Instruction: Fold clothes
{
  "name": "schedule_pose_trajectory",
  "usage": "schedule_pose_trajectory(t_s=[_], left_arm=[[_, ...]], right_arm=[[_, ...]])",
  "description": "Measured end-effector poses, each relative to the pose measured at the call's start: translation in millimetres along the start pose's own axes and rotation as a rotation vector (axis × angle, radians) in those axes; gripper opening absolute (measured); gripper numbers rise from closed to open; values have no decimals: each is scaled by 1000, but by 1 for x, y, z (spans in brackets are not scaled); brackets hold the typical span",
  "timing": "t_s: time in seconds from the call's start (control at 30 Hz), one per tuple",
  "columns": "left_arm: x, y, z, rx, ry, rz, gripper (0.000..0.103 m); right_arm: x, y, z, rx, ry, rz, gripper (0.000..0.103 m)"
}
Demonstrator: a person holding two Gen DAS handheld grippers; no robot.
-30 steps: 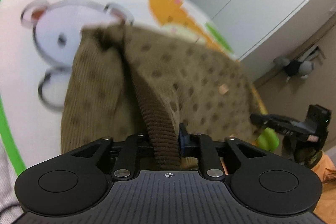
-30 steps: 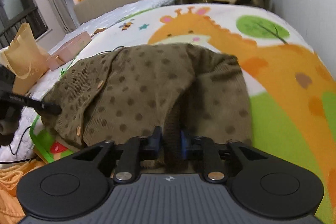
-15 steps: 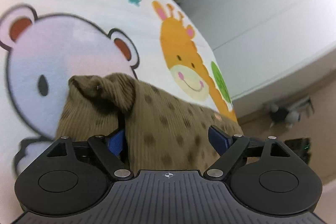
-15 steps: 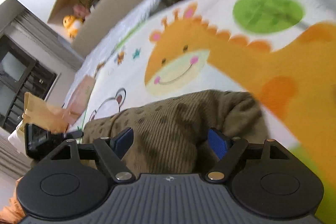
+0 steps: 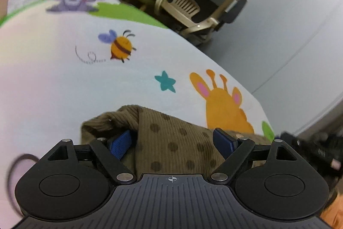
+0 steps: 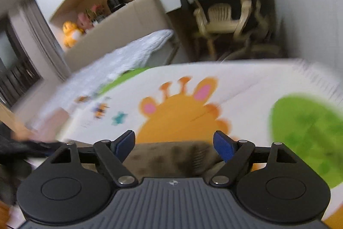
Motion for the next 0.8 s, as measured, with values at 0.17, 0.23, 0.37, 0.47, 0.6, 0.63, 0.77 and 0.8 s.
schedule_pose_trajectory(t_s=[0.17, 0.23, 0.37, 0.47, 0.6, 0.63, 0.77, 0.8], left_arm=[[-25, -1, -29, 208, -70, -103, 88], [-9, 3, -37, 215, -81, -62, 88], [28, 26, -37, 279, -202, 73, 93], [21, 40, -33, 294, -242, 91, 95], [-9, 55, -29, 292, -258, 79, 94], [-17, 59, -28, 291, -262, 76, 94], [-31, 83, -18, 284, -287, 110, 95], [-34, 89, -15, 279, -293, 118, 96]], right_arm=[[18, 30, 5, -238, 192, 23, 91], [32, 45, 6, -315, 269, 50, 101], [21, 54, 11, -354, 302, 17, 103], [1, 57, 17, -359, 294, -12, 103], [-29, 75, 24, -395, 237, -6, 103], [-32, 83, 23, -405, 230, 15, 103], [-32, 105, 8, -399, 250, 64, 103], [-32, 106, 5, -382, 253, 70, 103]])
Point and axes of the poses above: each gripper's, at about its wrist camera, not at the fingertips, and x roughly the way its jaws point, z to its left, y to its underside, the point moved 7 cm from there along x, roughly the way its jaws point, and after that the axes turned 15 degrees about x, right-handed, at the moved point
